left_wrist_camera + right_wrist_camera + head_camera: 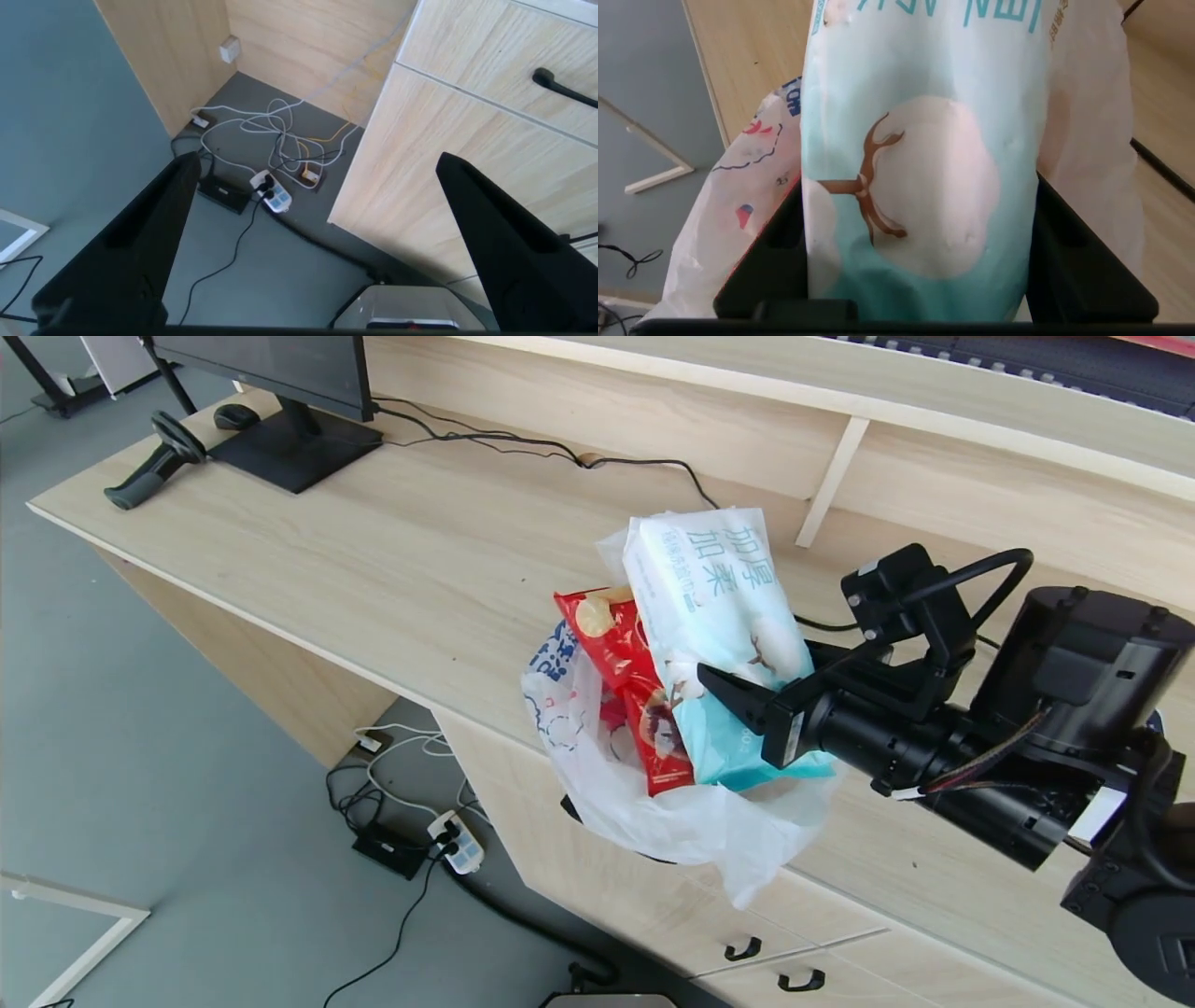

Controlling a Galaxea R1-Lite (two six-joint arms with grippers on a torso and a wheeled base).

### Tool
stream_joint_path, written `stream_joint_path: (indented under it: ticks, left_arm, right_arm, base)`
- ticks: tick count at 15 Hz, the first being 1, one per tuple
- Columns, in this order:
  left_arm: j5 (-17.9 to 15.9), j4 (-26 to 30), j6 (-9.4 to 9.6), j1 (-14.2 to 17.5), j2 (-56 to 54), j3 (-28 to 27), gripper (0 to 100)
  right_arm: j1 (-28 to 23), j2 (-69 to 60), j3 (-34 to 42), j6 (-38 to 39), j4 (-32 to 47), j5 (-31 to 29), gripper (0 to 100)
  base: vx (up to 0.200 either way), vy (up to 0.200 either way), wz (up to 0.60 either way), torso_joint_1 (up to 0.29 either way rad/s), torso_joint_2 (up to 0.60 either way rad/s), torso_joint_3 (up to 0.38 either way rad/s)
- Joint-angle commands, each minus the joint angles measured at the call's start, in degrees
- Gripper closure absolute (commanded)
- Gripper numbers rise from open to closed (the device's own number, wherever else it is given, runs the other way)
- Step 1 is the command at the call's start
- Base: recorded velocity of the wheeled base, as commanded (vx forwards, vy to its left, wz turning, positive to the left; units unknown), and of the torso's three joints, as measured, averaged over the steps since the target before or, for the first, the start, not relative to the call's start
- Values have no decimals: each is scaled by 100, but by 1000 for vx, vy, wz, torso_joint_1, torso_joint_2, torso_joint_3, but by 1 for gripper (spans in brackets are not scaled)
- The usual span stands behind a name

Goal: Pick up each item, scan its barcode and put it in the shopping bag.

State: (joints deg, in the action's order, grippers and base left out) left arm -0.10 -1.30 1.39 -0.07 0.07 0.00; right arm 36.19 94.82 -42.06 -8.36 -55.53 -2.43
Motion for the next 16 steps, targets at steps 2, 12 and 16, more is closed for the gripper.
stream_joint_path:
  ticks: [2,12,16]
  left_arm:
    - [1,-1,2,-1,1,0,0]
    - [1,7,2,-1,1,0,0]
    - [1,7,10,-1,1,0,0]
  right_arm:
    - [-69,-95,-31,72,-46,-21,100]
    - [-429,265,-66,63,-46,-21,100]
    - [-482,256,-66,72,-46,-12,0]
  base:
    - [0,0,0,0,0,0]
    - [0,0,0,0,0,0]
    - [0,0,0,0,0,0]
